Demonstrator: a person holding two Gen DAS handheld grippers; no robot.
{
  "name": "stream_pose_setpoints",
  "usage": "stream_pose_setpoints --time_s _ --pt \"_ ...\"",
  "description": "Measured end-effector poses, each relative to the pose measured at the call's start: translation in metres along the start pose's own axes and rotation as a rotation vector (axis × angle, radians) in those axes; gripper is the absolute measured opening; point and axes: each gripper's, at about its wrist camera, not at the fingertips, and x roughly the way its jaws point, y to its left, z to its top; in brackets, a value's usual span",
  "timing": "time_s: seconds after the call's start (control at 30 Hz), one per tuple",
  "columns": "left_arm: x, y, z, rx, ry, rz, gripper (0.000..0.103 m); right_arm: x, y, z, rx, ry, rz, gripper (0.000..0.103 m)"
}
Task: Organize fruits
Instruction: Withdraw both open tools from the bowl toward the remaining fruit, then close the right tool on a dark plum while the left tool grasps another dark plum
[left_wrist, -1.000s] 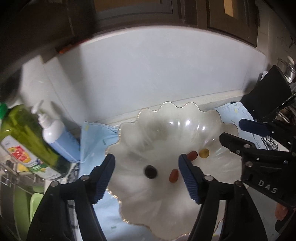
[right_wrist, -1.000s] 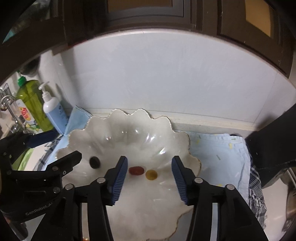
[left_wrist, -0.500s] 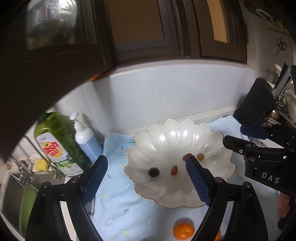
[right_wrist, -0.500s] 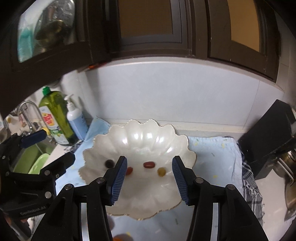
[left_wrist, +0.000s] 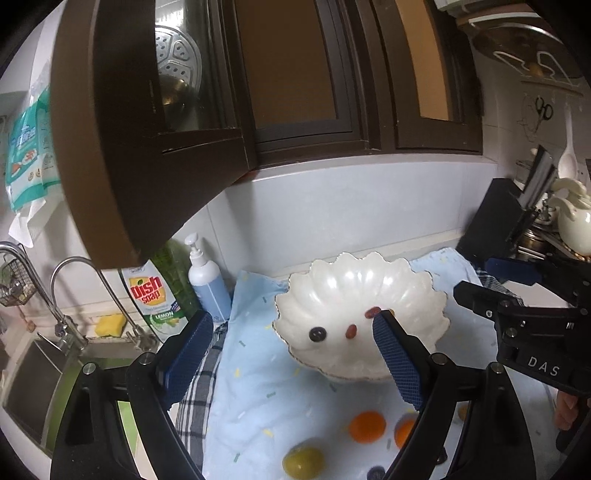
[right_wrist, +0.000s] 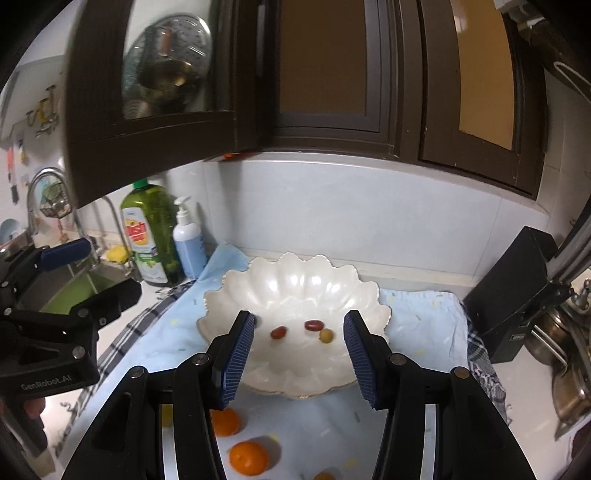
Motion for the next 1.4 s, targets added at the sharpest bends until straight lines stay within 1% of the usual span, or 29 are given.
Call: stream_pose_setpoints --time_s 0.07,0.23,0.33,0.5,0.57,0.7,0.87,1.07,1.27,1.4 --pt "-0.008 0.000 -0.006 0.001 -0.003 -0.008 0.089 -0.007 0.003 -0.004 -0.002 -0.008 0.003 0.052" --pt "-0.025 0.000 -0.019 -0.006 -0.010 0.009 0.089 -0.020 0.012 -0.015 -0.018 -0.010 0.009 0.052" --pt "-0.034 0.000 -0.029 -0.008 -0.009 0.014 0.089 -0.025 0.015 -0.023 -0.012 0.007 0.021 0.052" --pt "-0.046 -0.003 -0.049 -0.003 -0.007 -0.012 0.089 -0.034 0.019 -0.040 0.006 0.037 0.037 0.052" --pt "-0.049 -0.004 -0.057 0.003 0.002 -0.009 0.089 -0.036 0.020 -0.048 0.010 0.049 0.035 0.052" --pt "-0.050 -0.006 -0.072 -0.007 0.032 -0.024 0.089 -0.039 0.025 -0.062 0.008 0.073 0.039 0.052" --pt "-0.050 -0.010 -0.087 -0.030 0.072 -0.042 0.089 -0.038 0.024 -0.079 0.026 0.111 0.071 0.052" --pt "-0.045 -0.019 -0.104 -0.030 0.113 -0.063 0.089 -0.036 0.021 -0.099 0.039 0.144 0.067 0.052" --pt "-0.032 -0.026 -0.117 -0.048 0.174 -0.081 0.088 -0.029 0.017 -0.115 0.047 0.183 0.066 0.052" --pt "-0.021 -0.030 -0.124 -0.042 0.213 -0.083 0.087 -0.023 0.015 -0.124 0.058 0.212 0.069 0.052"
